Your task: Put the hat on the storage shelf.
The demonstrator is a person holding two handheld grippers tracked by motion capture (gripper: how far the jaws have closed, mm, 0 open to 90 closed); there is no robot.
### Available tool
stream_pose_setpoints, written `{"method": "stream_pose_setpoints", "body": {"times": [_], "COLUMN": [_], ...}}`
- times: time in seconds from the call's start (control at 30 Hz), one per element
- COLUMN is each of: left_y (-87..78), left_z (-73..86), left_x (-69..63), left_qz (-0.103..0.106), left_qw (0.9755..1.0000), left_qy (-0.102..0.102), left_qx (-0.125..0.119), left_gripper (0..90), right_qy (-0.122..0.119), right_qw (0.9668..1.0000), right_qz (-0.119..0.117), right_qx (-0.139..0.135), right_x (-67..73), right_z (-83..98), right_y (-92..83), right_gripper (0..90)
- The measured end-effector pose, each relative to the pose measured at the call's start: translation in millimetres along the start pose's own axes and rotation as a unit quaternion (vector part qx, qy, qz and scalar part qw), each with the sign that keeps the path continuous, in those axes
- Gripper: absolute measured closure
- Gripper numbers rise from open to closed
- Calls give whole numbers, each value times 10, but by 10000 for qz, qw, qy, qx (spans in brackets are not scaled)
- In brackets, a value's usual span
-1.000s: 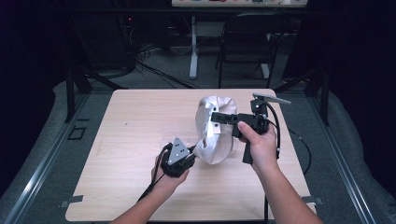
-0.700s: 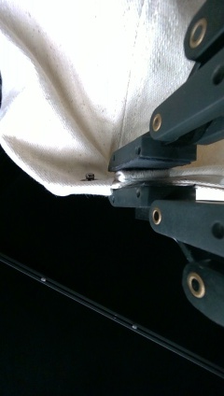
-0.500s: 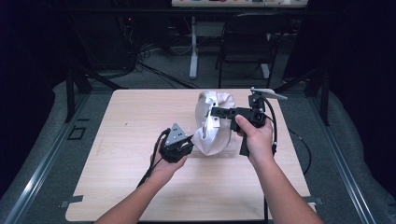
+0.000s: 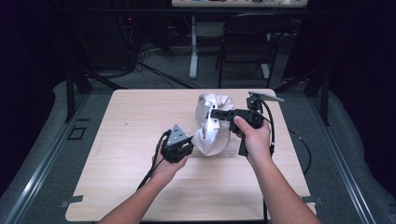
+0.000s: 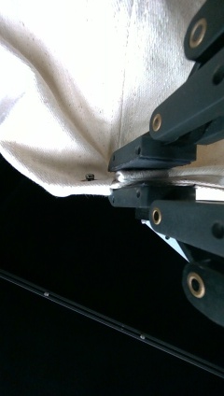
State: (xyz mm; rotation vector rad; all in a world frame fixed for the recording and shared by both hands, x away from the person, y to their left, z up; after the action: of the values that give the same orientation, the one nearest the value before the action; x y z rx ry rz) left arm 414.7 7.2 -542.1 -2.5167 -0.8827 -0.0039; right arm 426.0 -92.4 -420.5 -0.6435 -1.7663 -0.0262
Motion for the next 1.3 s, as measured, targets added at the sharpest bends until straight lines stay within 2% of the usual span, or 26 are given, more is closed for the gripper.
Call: {"method": "stream_pose_setpoints", "body": {"times": [0.17, 0.27, 0.37, 0.47, 0.7, 0.9, 0.97, 1.27, 1.3], "left_y": [-14, -1, 13, 38, 38, 21, 19, 26, 37], "left_z": [28, 89, 113, 135, 169, 264, 278, 324, 354], "left_x": [-7, -18, -20, -15, -1, 20, 24, 40, 36], "left_qz": [-135, -247, -250, -270, -229, -139, -109, -51, -36], "left_qw": [9999, 9996, 9994, 9993, 9992, 9988, 9989, 9984, 9979], "left_qy": [-15, -123, -207, -207, -243, -424, -426, -460, -492], "left_qx": [32, 56, 122, 178, 234, 183, 187, 328, 409], "left_gripper": [843, 844, 844, 845, 849, 851, 852, 854, 854], "right_qy": [41, 1, 8, 16, 63, 96, 102, 55, 61], "right_qw": [10000, 10000, 10000, 9999, 9999, 9997, 9997, 9994, 9994], "right_qz": [-28, -14, -3, 31, 73, 123, 121, 243, 251], "right_qx": [12, 83, 92, 101, 126, 179, 186, 229, 221], "right_x": [2, -6, -13, -43, -105, -170, -178, -229, -234], "right_z": [15, 36, 42, 45, 60, 85, 90, 120, 118], "right_y": [38, 64, 77, 89, 122, 157, 165, 214, 216], "right_gripper": [824, 824, 824, 824, 823, 824, 824, 824, 824]}}
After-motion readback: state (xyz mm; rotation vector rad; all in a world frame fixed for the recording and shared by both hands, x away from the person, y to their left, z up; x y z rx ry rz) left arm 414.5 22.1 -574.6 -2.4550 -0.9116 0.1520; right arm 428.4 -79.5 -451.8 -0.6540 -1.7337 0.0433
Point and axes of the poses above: each handheld gripper's, and its own axes: y roughly forward along the jaws, z roughly out of its underside, x roughly to its left, the point moved 10 cm from there along y, roughly forward along the jaws, and after that the axes turned 10 degrees about y, right-handed, at the moved point
